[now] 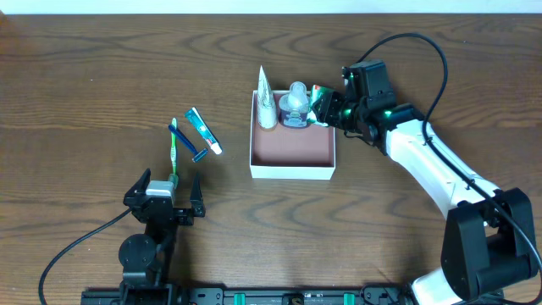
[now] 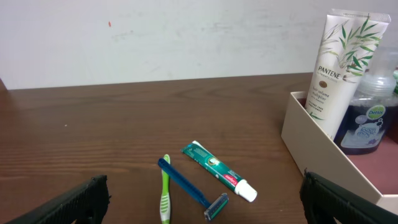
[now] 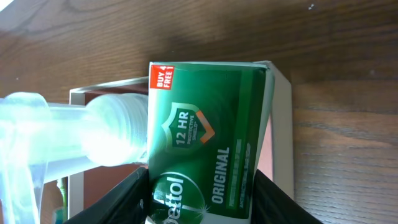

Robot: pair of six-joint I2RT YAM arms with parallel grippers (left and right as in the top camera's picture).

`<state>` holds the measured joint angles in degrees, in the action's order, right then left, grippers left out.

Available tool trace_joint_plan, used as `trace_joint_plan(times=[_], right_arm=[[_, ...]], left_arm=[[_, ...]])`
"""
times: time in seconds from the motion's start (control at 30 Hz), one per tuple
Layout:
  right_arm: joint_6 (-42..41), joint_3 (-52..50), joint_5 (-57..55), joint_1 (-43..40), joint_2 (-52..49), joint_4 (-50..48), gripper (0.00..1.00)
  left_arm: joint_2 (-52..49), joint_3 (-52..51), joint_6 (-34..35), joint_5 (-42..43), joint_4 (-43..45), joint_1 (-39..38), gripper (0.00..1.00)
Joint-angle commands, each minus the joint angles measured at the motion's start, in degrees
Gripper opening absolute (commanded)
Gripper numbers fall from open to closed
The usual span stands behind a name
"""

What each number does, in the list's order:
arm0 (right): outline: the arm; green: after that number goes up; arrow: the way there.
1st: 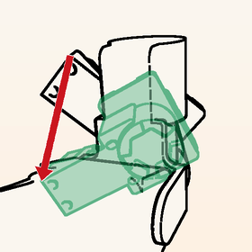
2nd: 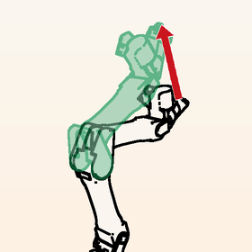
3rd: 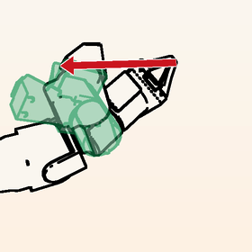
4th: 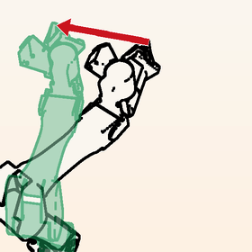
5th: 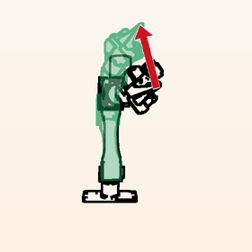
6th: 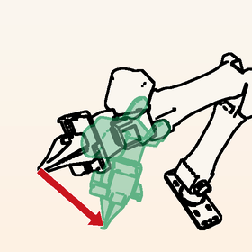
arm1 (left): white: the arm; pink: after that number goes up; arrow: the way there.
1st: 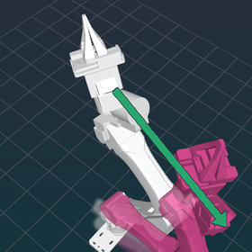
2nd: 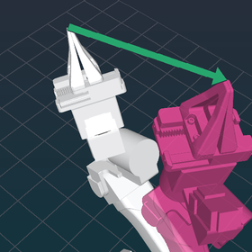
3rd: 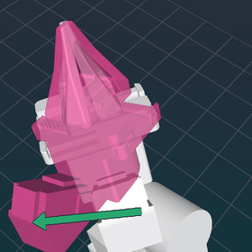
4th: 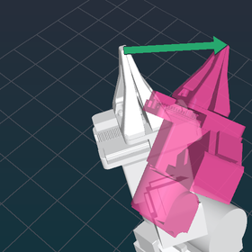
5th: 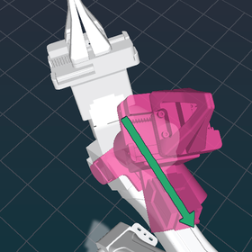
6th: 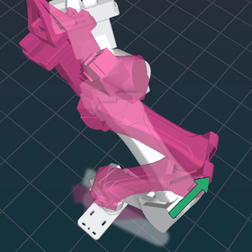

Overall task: Pack container
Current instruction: 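Carry the Dettol soap box into the box and lower it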

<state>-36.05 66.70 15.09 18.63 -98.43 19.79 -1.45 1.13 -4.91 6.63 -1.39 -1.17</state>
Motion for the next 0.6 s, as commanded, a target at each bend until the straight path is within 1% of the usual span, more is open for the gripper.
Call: trace_joint_plan(times=[0.0, 0.2, 0.27, 0.37, 0.43, 0.57], right_arm=[[-0.8, 0.7, -0.3, 1.2, -1.4, -0.6, 0.48], [-0.8, 0.7, -0.3, 1.3, -1.5, -1.6, 0.51], [-0.8, 0.7, -0.3, 1.3, -1.5, -1.6, 0.57], [-0.7, 0.7, -0.3, 1.3, -1.5, -1.6, 0.73], [-0.7, 0.7, -0.3, 1.2, -1.5, -1.6, 0.78], [-0.5, 0.7, -0.2, 1.2, -1.4, -1.6, 0.80]], left_arm=[[0.0, -0.9, 0.0, 0.6, -2.1, 0.3, 0.98], [0.0, -0.9, 0.0, 0.6, -2.1, 0.3, 0.98], [0.0, -0.9, 0.0, 0.6, -2.1, 0.3, 0.98], [0.0, -0.9, 0.0, 0.6, -2.1, 0.3, 0.98], [0.0, -0.9, 0.0, 0.6, -2.1, 0.3, 0.98], [0.0, -0.9, 0.0, 0.6, -2.1, 0.3, 0.98]])
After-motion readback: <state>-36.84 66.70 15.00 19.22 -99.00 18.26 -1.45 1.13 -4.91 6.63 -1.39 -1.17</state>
